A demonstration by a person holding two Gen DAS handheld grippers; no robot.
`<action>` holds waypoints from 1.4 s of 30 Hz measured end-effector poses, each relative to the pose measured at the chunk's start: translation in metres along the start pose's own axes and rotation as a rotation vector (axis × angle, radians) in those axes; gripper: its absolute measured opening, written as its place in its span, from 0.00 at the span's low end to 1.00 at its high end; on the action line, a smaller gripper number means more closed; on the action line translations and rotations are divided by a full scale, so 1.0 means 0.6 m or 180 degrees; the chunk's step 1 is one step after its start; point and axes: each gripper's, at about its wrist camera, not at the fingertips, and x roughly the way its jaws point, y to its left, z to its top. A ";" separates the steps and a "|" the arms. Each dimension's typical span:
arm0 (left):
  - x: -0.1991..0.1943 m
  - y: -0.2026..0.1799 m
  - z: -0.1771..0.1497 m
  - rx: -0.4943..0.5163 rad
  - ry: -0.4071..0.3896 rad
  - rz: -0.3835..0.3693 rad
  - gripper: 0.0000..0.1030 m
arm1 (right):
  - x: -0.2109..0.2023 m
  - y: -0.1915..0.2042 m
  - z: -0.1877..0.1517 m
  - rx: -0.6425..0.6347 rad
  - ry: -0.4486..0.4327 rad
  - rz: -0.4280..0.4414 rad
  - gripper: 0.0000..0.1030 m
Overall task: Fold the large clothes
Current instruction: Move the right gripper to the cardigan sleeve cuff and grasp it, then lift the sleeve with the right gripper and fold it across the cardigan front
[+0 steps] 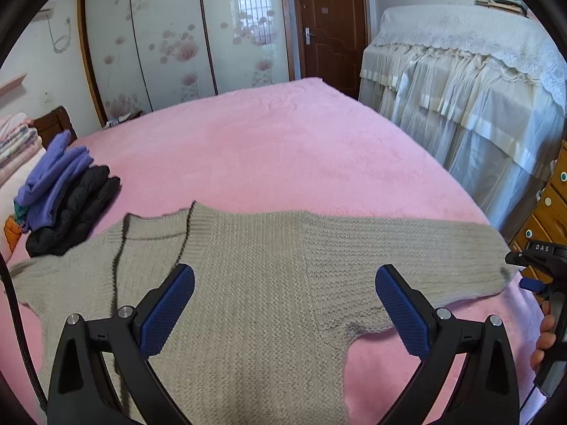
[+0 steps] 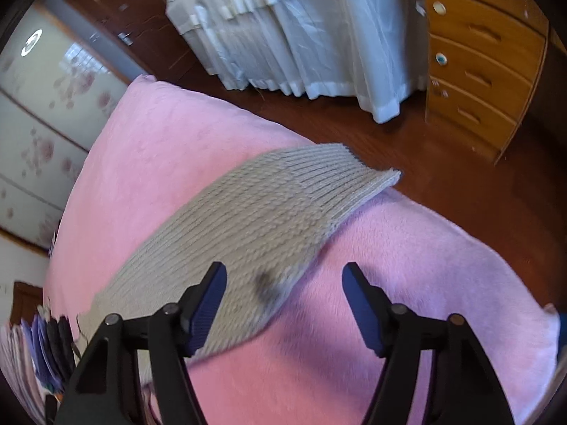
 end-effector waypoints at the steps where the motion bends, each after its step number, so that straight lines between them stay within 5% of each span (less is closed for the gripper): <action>1: 0.007 -0.001 -0.001 -0.0018 0.0021 -0.0009 0.99 | 0.010 -0.002 0.003 0.0038 0.0031 -0.0013 0.61; 8: 0.062 0.004 0.000 -0.0060 0.0159 0.0106 0.99 | 0.032 0.009 0.007 -0.0085 -0.0035 -0.0075 0.14; 10: 0.067 0.009 0.003 -0.0065 0.0185 0.0130 0.99 | 0.024 0.017 0.008 -0.0182 -0.0125 -0.0076 0.11; 16: 0.048 0.060 0.002 -0.0178 0.0161 0.0149 0.99 | -0.062 0.093 -0.007 -0.0658 -0.0649 0.0095 0.09; 23: 0.004 0.201 -0.038 -0.0755 0.0216 0.0164 0.99 | -0.173 0.302 -0.097 -0.1721 -0.0996 0.0712 0.09; 28: -0.014 0.341 -0.087 -0.1300 0.0320 0.0251 0.99 | -0.169 0.448 -0.221 -0.2510 -0.0879 0.0998 0.09; 33: -0.009 0.434 -0.127 -0.1427 0.0416 0.0422 0.99 | -0.090 0.546 -0.364 -0.3140 -0.0548 0.0947 0.09; 38: 0.008 0.476 -0.152 -0.1525 0.0528 0.0321 0.99 | 0.006 0.572 -0.487 -0.3712 -0.0271 0.0529 0.18; 42: 0.017 0.475 -0.164 -0.1549 0.0581 0.0103 0.99 | 0.015 0.550 -0.505 -0.3690 -0.0052 0.0644 0.32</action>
